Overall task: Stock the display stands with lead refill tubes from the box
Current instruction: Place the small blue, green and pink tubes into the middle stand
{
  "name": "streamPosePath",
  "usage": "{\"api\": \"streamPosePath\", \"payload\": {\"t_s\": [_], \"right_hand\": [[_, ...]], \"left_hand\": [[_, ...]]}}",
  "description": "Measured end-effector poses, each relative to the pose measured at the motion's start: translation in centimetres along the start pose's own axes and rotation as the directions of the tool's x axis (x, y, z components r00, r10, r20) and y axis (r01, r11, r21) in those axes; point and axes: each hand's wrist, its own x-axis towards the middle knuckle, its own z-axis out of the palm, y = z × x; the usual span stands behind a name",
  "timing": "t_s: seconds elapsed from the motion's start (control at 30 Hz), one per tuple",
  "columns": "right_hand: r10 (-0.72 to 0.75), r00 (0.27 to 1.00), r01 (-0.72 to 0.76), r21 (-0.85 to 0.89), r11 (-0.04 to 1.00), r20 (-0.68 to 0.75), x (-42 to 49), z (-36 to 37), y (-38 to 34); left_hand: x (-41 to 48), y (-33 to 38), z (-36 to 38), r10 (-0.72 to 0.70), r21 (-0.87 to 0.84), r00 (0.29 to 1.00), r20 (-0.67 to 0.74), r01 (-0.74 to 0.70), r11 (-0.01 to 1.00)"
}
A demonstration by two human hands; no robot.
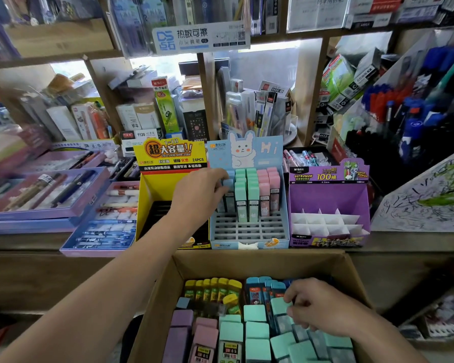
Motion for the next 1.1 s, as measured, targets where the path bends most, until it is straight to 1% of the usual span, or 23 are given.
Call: {"api": "streamPosePath", "payload": {"t_s": [0.13,0.2,0.33,0.43,0.53,0.6,0.67,0.77,0.9,1.0,1.1], "right_hand": [[0.004,1.0,-0.004,-0.004,1.0,0.002,0.0,0.0,0.1],[0.003,1.0,-0.003,0.0,1.0,0.004,0.0,0.0,0.1],[0.0,1.0,0.0,0.002,1.0,-0.001,0.0,0.0,0.1],[-0.005,1.0,0.005,0.008,1.0,-0.001,-0.4,0.0,-0.2],[-0.012,1.0,0.012,-0.006,1.0,-0.007,-0.9,0.1,-0.7],[-0.03,0.999,0.029,-0.023,0.999,-0.015,-1.3,0.3,-1.2],[-0.058,0.998,0.057,-0.054,0.997,-0.023,-1.9,0.5,-1.9],[-0.094,0.996,0.093,-0.098,0.991,-0.005,-2.9,1.1,-3.2],[-0.083,0.994,0.093,-0.164,0.982,0.064,-4.0,2.9,-4.2],[-0.08,0.987,0.108,-0.219,0.97,0.136,-4.7,4.7,-4.6],[-0.066,0.975,0.124,-0.268,0.955,0.213,-5.2,6.5,-4.7]], "left_hand": [[-0.7,0.3,0.5,0.033,0.08,0.999,-0.031,-0.03,0.996],[-1.1,0.2,0.8,0.022,0.065,1.0,-0.017,-0.021,0.998],[-2.3,0.1,0.5,-0.009,-0.089,0.999,0.032,0.012,0.996],[-3.8,0.3,-0.3,-0.074,-0.21,0.997,-0.002,0.072,0.975],[-6.6,0.7,-1.1,-0.131,-0.276,0.991,-0.008,0.124,0.953],[-9.0,0.9,-1.7,-0.179,-0.313,0.983,0.039,0.182,0.932],[-11.5,0.9,-2.2,-0.225,-0.326,0.965,0.136,0.258,0.91],[-15.3,0.7,-2.3,-0.275,-0.316,0.913,0.302,0.368,0.875],[-20.7,0.2,-1.8,-0.343,-0.266,0.801,0.491,0.513,0.816],[-24.0,-0.1,-1.5,-0.365,-0.198,0.725,0.585,0.563,0.802],[-26.0,0.0,-1.5,-0.343,-0.128,0.651,0.677,0.563,0.817]]}}
